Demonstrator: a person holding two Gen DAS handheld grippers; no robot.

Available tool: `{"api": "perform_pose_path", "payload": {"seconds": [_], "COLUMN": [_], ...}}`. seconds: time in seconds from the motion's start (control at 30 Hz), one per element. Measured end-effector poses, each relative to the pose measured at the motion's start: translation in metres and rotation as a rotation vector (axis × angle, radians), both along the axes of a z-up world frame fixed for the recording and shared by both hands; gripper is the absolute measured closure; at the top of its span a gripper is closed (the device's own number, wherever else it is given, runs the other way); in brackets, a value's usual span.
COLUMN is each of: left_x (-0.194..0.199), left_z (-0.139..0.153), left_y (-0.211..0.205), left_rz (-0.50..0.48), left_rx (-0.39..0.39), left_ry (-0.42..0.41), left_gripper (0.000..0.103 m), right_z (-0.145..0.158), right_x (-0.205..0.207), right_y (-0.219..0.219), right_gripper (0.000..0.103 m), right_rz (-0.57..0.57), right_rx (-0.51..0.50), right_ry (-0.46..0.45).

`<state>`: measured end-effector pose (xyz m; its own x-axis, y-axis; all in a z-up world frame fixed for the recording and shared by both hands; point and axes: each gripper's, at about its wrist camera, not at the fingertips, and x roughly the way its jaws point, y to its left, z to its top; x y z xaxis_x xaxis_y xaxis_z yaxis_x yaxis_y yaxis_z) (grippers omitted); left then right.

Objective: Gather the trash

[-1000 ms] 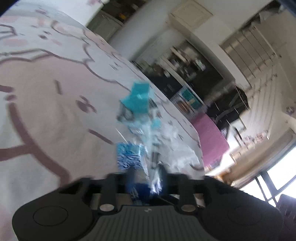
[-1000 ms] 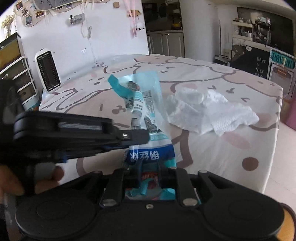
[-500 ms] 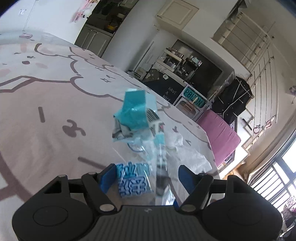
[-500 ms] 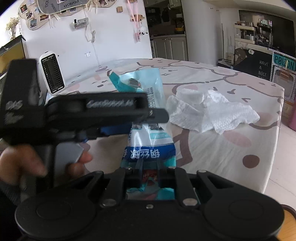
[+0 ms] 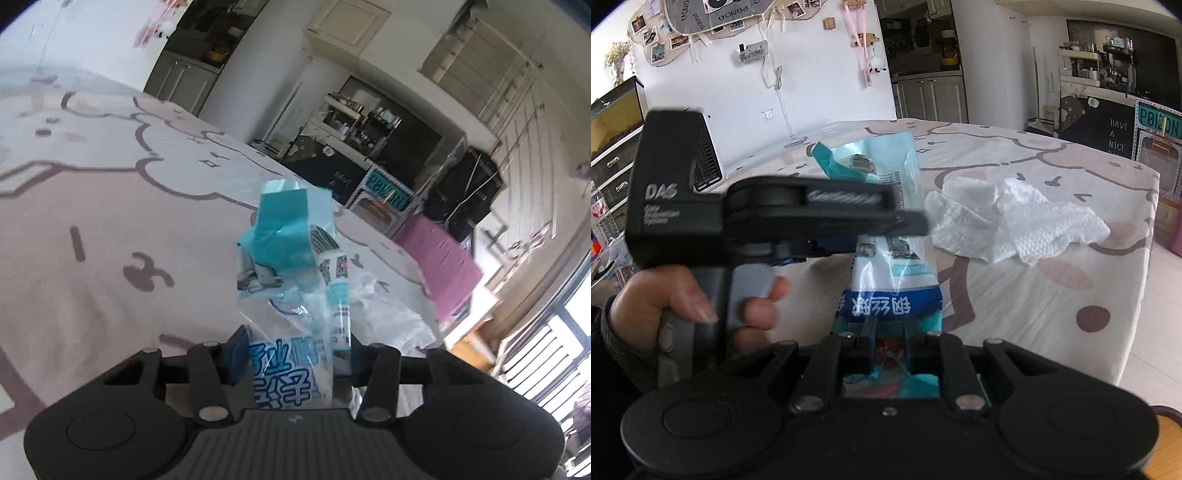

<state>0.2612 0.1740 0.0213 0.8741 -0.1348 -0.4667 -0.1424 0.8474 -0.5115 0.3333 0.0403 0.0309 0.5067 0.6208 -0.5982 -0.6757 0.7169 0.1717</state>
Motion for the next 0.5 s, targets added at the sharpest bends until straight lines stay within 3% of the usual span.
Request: {"api": "perform_pose_path", "payload": {"seconds": [0.07, 0.13, 0.17, 0.2, 0.23, 0.5], "left_x": [-0.001, -0.001, -0.002, -0.003, -0.004, -0.016], "left_z": [0.000, -0.001, 0.000, -0.002, -0.006, -0.003], "left_y": [-0.003, -0.009, -0.013, -0.015, -0.016, -0.011], "left_rz": [-0.014, -0.089, -0.114, -0.142, -0.158, -0.106], "left_rx": [0.005, -0.018, -0.020, -0.037, -0.076, -0.073], "left_ry": [-0.001, -0.004, -0.004, 0.004, 0.017, -0.005], "left_gripper": [0.054, 0.054, 0.062, 0.079, 0.080, 0.091], "right_z": [0.000, 0.000, 0.000, 0.000, 0.000, 0.009], "right_x": [0.000, -0.001, 0.000, 0.000, 0.000, 0.004], "right_y": [0.000, 0.000, 0.000, 0.000, 0.001, -0.002], "right_gripper": [0.088, 0.088, 0.088, 0.089, 0.089, 0.090], "right_rz": [-0.002, -0.007, -0.010, -0.013, -0.015, -0.025], "right_rx": [0.003, 0.003, 0.002, 0.000, 0.000, 0.007], "right_ry": [0.000, 0.001, 0.001, 0.002, 0.003, 0.038]}}
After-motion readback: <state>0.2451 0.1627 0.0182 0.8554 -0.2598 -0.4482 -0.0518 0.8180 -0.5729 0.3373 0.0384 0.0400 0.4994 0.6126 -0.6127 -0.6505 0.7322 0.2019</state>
